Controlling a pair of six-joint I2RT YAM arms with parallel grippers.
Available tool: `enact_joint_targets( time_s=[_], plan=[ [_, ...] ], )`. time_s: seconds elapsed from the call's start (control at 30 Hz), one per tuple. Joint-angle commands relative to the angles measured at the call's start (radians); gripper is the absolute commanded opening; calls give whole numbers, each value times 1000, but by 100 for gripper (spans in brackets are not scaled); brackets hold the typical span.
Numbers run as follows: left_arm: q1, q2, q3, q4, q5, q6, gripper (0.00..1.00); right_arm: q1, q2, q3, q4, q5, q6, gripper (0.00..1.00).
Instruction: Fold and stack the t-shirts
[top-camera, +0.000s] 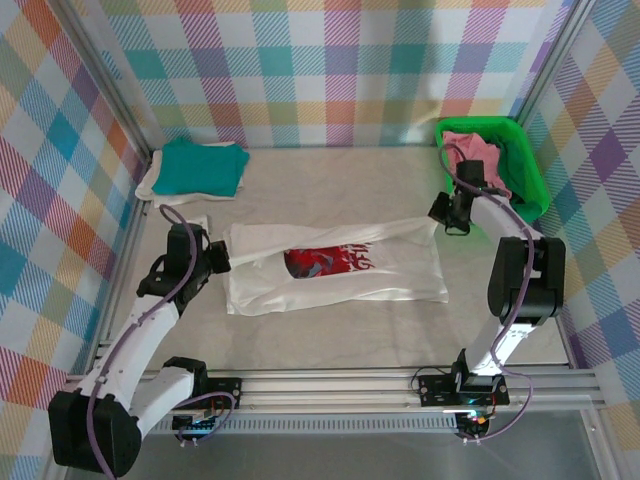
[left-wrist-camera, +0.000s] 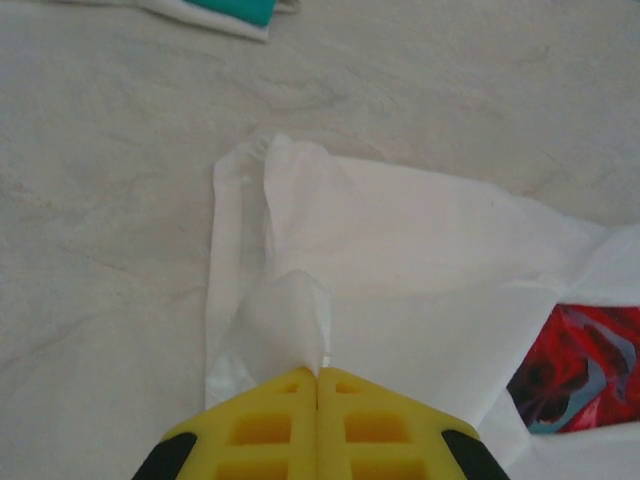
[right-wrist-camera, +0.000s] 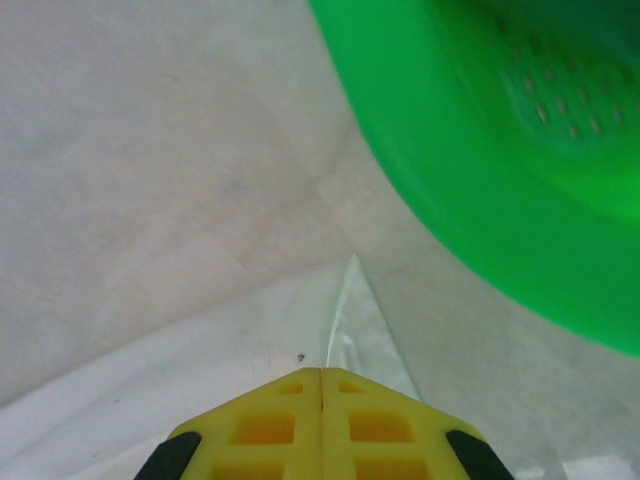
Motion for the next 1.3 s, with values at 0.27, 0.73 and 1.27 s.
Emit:
enact_joint_targets(
  time_s=[0.27, 0.73, 1.27],
  plan=[
    [-19, -14, 36, -87, 144, -2, 0, -41, -91, -69, -2, -100, 44, 0],
    [-149, -70, -100, -98, 122, -133, 5, -41, -118, -237, -53, -97, 104, 14],
    [-77, 239, 45, -39, 162, -115, 40, 167, -210, -131, 23, -63, 19, 45]
  ],
)
